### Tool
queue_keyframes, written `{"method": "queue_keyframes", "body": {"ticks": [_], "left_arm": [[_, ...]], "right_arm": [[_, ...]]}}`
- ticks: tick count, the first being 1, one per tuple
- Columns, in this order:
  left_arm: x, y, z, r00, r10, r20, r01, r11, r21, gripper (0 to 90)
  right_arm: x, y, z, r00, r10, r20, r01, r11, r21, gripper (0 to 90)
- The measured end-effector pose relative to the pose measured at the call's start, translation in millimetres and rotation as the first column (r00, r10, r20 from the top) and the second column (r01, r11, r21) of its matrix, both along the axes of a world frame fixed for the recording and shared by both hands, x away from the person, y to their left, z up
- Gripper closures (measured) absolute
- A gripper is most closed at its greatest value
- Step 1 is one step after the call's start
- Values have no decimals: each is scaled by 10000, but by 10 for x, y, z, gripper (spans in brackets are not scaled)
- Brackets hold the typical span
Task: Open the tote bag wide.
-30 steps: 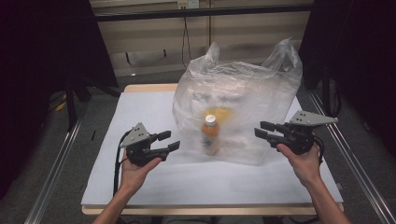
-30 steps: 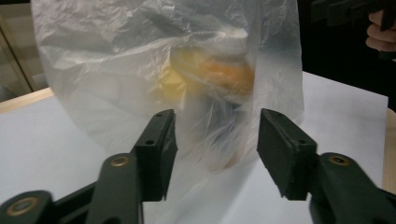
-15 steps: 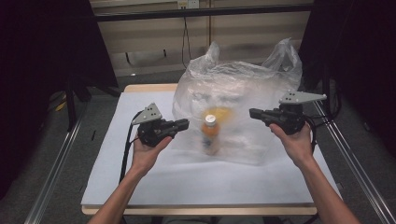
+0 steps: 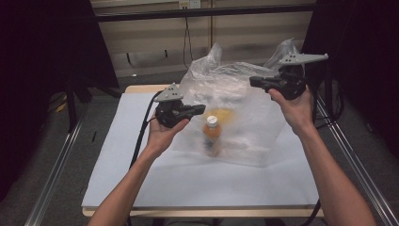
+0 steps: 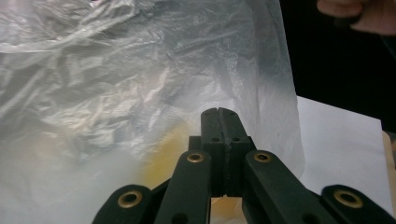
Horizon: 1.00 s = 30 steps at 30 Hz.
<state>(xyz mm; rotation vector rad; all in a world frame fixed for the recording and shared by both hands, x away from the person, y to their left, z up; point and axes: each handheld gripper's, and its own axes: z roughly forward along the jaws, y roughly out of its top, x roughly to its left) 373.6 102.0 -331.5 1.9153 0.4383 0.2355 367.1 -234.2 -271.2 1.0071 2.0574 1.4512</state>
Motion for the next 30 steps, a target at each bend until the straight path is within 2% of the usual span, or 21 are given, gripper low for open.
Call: {"method": "queue_keyframes", "body": {"ticks": [4,5,7,9,12,13,14,15,16,17,18,19,20,21,23,24,26,27,29,30], "left_arm": [[2,-60,-65,9997,-158,-175,160,9998,119,900],[4,-67,-84,9995,-234,-192,238,9995,208,900],[2,-83,-129,9993,-253,-291,262,9993,285,900],[2,-89,-170,9989,-278,-375,290,9991,308,900],[-11,-87,-217,9985,-335,-443,347,9990,280,900],[-21,-74,-235,9984,-330,-458,341,9991,233,900],[-21,-74,-235,9984,-330,-458,341,9991,233,900],[-21,-65,-234,9984,-342,-446,353,9991,243,900],[-22,-49,-219,9984,-299,-477,308,9994,178,900],[-22,-49,-219,9984,-299,-477,308,9994,178,900],[-18,-46,-210,9984,-324,-460,328,9994,70,900],[-20,-35,-190,9987,-275,-433,283,9994,195,900],[-14,-33,-180,9987,-313,-411,315,9995,50,900],[-15,-31,-165,9989,-256,-400,256,9997,-18,900],[-9,-24,-139,9991,-241,-337,240,9997,-21,900],[-8,-27,-134,9990,-254,-381,249,9996,-121,900],[-3,-37,-126,9991,-219,-371,213,9996,-165,900],[-4,-41,-121,9992,-201,-335,197,9997,-121,900],[-13,-50,-119,9991,-213,-359,207,9996,-197,900],[-18,-55,-118,9991,-234,-356,225,9994,-251,900]], "right_arm": [[124,-44,105,9995,-315,-89,315,9995,-68,900],[220,-84,164,9980,-610,-185,606,9979,-205,900],[259,-101,186,9975,-651,-259,645,9976,-240,900],[361,-143,226,9939,-1036,-373,1023,9941,-359,900],[418,-175,228,9901,-1330,-451,1313,9906,-386,900],[456,-201,208,9852,-1637,-519,1613,9858,-474,900],[456,-201,208,9852,-1637,-519,1613,9858,-474,900],[476,-218,181,9823,-1758,-649,1729,9837,-489,900],[492,-215,121,9789,-1804,-963,1752,9827,-597,900],[492,-215,121,9789,-1804,-963,1752,9827,-597,900],[492,-195,86,9783,-1728,-1147,1651,9835,-737,900],[475,-131,10,9785,-1450,-1463,1320,9867,-949,900],[475,-131,10,9785,-1450,-1463,1320,9867,-949,900],[429,-43,-63,9812,-1103,-1582,953,9905,-995,900],[406,-8,-89,9821,-928,-1638,774,9922,-979,900],[348,115,-176,9820,-468,-1832,290,9947,-987,900],[328,158,-206,9816,-329,-1879,138,9947,-1021,900],[266,281,-294,9803,129,-1971,-304,9958,-864,900],[237,319,-320,9796,243,-1996,-411,9959,-801,900],[203,368,-356,9786,472,-2002,-608,9962,-622,900]]}}
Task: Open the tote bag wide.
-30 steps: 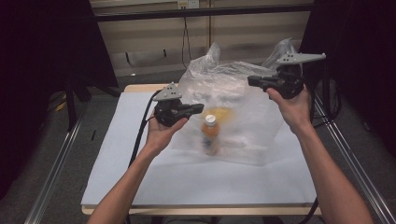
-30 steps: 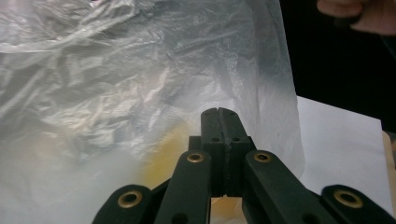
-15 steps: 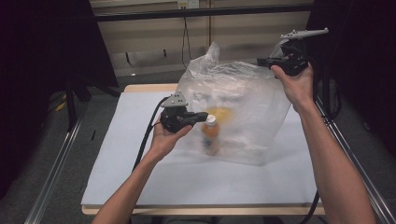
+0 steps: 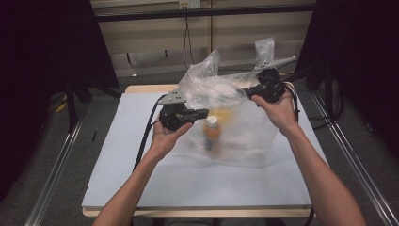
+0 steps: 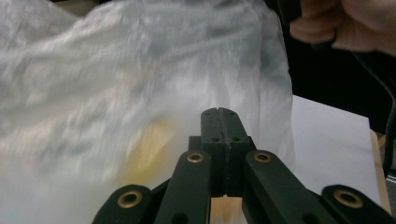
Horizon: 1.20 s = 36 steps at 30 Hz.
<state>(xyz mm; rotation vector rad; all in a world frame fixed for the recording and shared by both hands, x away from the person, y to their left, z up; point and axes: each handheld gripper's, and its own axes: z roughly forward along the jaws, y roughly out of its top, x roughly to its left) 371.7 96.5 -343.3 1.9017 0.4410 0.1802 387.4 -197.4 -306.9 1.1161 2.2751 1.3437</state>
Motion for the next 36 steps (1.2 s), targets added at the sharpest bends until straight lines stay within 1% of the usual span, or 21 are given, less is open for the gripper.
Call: {"method": "queue_keyframes", "body": {"ticks": [3,4,6,7,10,12,13,16,17,19,23,26,27,28,29,30,32,33,34,35,36], "left_arm": [[-7,0,9,10000,-52,47,52,10000,0,900],[-9,1,14,10000,-60,45,60,10000,-51,900],[-14,6,27,10000,-23,29,24,9998,-200,900],[-10,10,36,10000,-2,46,3,9996,-272,900],[-13,13,77,10000,5,80,-3,9994,-345,900],[-14,-21,131,9999,-59,119,65,9986,-528,900],[-16,-39,156,9999,-42,119,48,9987,-512,900],[-3,-103,239,9996,-168,239,184,9974,-703,900],[3,-125,267,9995,-108,296,129,9974,-711,900],[28,-165,311,9994,-99,333,127,9962,-867,900],[82,-225,396,9993,13,384,24,9953,-963,900],[138,-293,429,9992,-3,405,33,9972,-746,900],[153,-320,429,9984,95,550,-68,9988,-491,900],[153,-320,429,9984,95,550,-68,9988,-491,900],[176,-356,400,9971,215,731,-219,9998,45,900],[194,-359,367,9976,240,644,-249,9996,129,900],[212,-344,289,9969,473,624,-501,9977,446,900],[213,-317,252,9968,538,593,-565,9973,459,900],[205,-295,221,9953,756,608,-790,9954,550,900],[196,-272,193,9922,881,884,-959,9915,877,900],[196,-272,193,9922,881,884,-959,9915,877,900]], "right_arm": [[-101,149,-123,9992,399,64,-399,9992,75,900],[-158,223,-191,9984,541,156,-544,9983,213,900],[-181,251,-211,9981,597,170,-601,9978,275,900],[-236,314,-257,9970,703,311,-714,9969,337,900],[-279,362,-292,9970,646,435,-657,9975,242,900],[-328,391,-332,9966,643,522,-664,9971,377,900],[-344,398,-340,9965,628,557,-652,9970,409,900],[-384,413,-347,9958,654,639,-682,9967,440,900],[-396,412,-345,9957,630,685,-661,9969,438,900],[-421,416,-348,9953,687,682,-724,9959,538,900],[-504,451,-357,9931,908,742,-947,9942,518,900],[-574,487,-363,9904,1152,763,-1206,9903,697,900],[-600,509,-368,9890,1247,796,-1300,9893,655,900],[-629,535,-372,9877,1327,826,-1375,9889,555,900],[-655,555,-379,9867,1393,836,-1438,9883,510,900],[-677,568,-388,9864,1412,837,-1456,9881,487,900],[-717,575,-408,9859,1492,762,-1533,9868,522,900],[-736,570,-418,9857,1521,722,-1562,9862,543,900],[-761,561,-425,9862,1511,681,-1552,9861,594,900],[-784,550,-438,9861,1521,672,-1564,9857,629,900],[-805,538,-453,9860,1545,629,-1586,9851,660,900]]}}
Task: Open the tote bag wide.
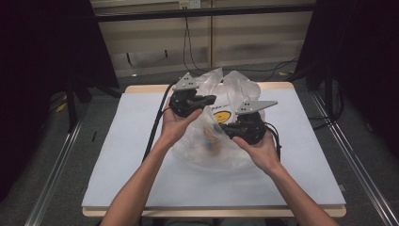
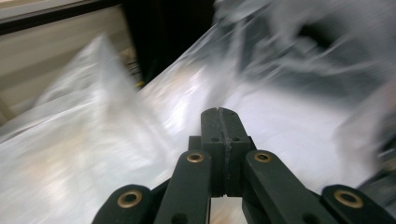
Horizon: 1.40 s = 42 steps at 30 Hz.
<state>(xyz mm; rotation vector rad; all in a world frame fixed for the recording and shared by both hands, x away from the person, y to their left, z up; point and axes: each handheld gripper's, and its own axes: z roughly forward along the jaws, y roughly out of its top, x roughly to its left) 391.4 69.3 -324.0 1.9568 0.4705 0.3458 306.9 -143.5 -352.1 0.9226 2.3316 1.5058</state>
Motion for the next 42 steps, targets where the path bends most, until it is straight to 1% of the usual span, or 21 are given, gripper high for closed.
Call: {"method": "queue_keyframes", "body": {"ticks": [1,2,5,7,9,10,18,21,23,25,28,29,30,31,33,36,38,39,40,41,42], "left_arm": [[20,59,-61,9999,2,-118,1,9998,216,900],[26,92,-99,9995,151,-281,-150,9999,51,900],[40,204,-232,9980,333,-530,-326,9994,138,900],[42,265,-336,9960,288,-846,-292,9996,-38,900],[38,288,-384,9945,321,-995,-327,9995,-50,900],[27,316,-475,9923,378,-1180,-384,9993,-24,900],[-109,382,-762,9876,159,-1559,-72,9984,565,900],[-135,399,-862,9838,222,-1778,-52,9954,960,900],[-147,394,-940,9808,122,-1947,135,9914,1305,900],[-166,391,-1016,9786,33,-2058,260,9899,1392,900],[-190,420,-1102,9767,5,-2148,391,9828,1803,900],[-190,420,-1102,9767,5,-2148,391,9828,1803,900],[-203,452,-1165,9755,21,-2199,437,9781,2035,900],[-204,473,-1195,9742,41,-2257,434,9778,2050,900],[-203,506,-1255,9710,94,-2390,408,9781,2042,900],[-226,511,-1358,9667,-20,-2557,542,9789,1972,900],[-259,498,-1407,9678,-116,-2515,684,9735,2182,900],[-259,498,-1407,9678,-116,-2515,684,9735,2182,900],[-296,487,-1435,9675,-246,-2518,891,9645,2484,900],[-318,479,-1462,9653,-369,-2584,1005,9662,2375,900],[-346,482,-1483,9645,-390,-2612,1064,9626,2492,900]], "right_arm": [[-20,-8,-17,10000,-20,-13,20,10000,-3,900],[-36,-12,-35,10000,-53,-59,53,10000,-47,900],[-84,-19,-90,9999,-131,-67,131,9999,-10,900],[-108,-31,-129,9999,-137,-95,136,9999,-70,900],[-118,-41,-146,9998,-184,-99,183,9998,-107,900],[-135,-60,-171,9996,-256,-84,255,9996,-154,900],[-150,-192,-297,9961,-862,-162,854,9954,-436,900],[-155,-264,-377,9938,-1087,-247,1080,9938,-273,900],[-141,-319,-461,9898,-1346,-466,1347,9909,-16,900],[-133,-366,-550,9863,-1588,-438,1580,9872,-212,900],[-106,-478,-675,9768,-2085,-495,2068,9777,-366,900],[-106,-478,-675,9768,-2085,-495,2068,9777,-366,900],[-67,-558,-766,9678,-2431,-647,2399,9693,-534,900],[-45,-592,-811,9639,-2557,-738,2525,9663,-510,900],[-4,-627,-890,9593,-2633,-1025,2598,9645,-466,900],[71,-605,-1009,9604,-2573,-1067,2503,9653,-748,900],[133,-585,-1101,9571,-2599,-1285,2497,9641,-901,900],[156,-573,-1143,9564,-2547,-1433,2423,9652,-986,900],[173,-558,-1181,9556,-2502,-1554,2331,9650,-1201,900],[181,-544,-1220,9560,-2479,-1566,2258,9631,-1463,900],[188,-538,-1258,9548,-2425,-1718,2159,9633,-1595,900]]}}
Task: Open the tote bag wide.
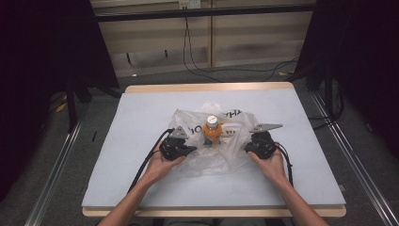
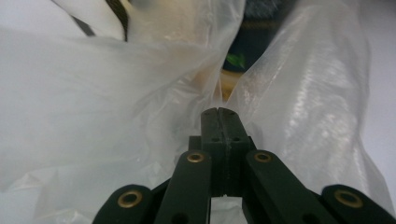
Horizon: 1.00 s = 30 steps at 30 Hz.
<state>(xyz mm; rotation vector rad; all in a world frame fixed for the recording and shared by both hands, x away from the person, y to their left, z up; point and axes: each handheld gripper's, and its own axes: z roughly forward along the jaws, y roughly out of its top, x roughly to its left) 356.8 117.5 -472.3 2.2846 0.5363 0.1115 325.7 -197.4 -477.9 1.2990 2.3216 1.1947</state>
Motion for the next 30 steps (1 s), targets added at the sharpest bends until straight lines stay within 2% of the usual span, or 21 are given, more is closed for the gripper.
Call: {"method": "queue_keyframes", "body": {"ticks": [2,3,4,5,10,11,12,14,15,16,19,22,24,26,27,30], "left_arm": [[-63,17,-58,9999,-141,-98,144,9994,319,900],[-88,52,-66,9997,-254,-2,254,9993,290,900],[-108,80,-73,9998,-168,-94,169,9998,89,900],[-130,118,-63,9998,-167,-127,170,9996,215,900],[-198,220,-55,9996,-176,-232,171,9996,-206,900],[-198,220,-55,9996,-176,-232,171,9996,-206,900],[-209,229,18,9991,-246,-348,223,9976,-661,900],[-267,237,118,9995,-275,-148,263,9964,-804,900],[-297,246,150,9997,-230,-93,219,9945,-1019,900],[-321,267,191,9997,-249,0,247,9947,-1000,900],[-367,310,269,9996,-189,207,218,9886,-1491,900],[-371,332,334,9995,-20,323,75,9850,-1726,900],[-355,341,369,9992,-13,394,89,9813,-1924,900],[-354,346,396,9990,16,445,69,9814,-1916,900],[-357,348,442,9987,139,498,-27,9761,-2174,900],[-363,372,519,9978,138,648,18,9720,-2349,900]], "right_arm": [[-2,1,-58,9997,56,-243,-62,9997,-229,900],[-4,-2,-79,9993,125,-352,-137,9993,-339,900],[-13,-13,-88,9993,188,-310,-198,9994,-292,900],[-25,-26,-84,9992,163,-372,-175,9993,-323,900],[-122,-131,-50,9992,155,-356,-171,9988,-455,900],[-145,-145,-32,9993,218,-293,-229,9991,-353,900],[-171,-157,-1,9992,338,-213,-343,9991,-241,900],[-248,-173,78,9983,573,-59,-572,9983,82,900],[-294,-180,115,9982,601,59,-602,9980,203,900],[-340,-192,148,9974,697,167,-702,9971,300,900],[-481,-236,234,9951,888,446,-906,9950,416,900],[-591,-296,319,9941,818,716,-856,9950,512,900],[-634,-341,393,9934,669,936,-742,9943,761,900],[-644,-360,431,9922,637,1069,-725,9941,809,900],[-656,-385,509,9908,559,1235,-683,9928,983,900],[-679,-391,610,9877,599,1446,-770,9903,1153,900]]}}
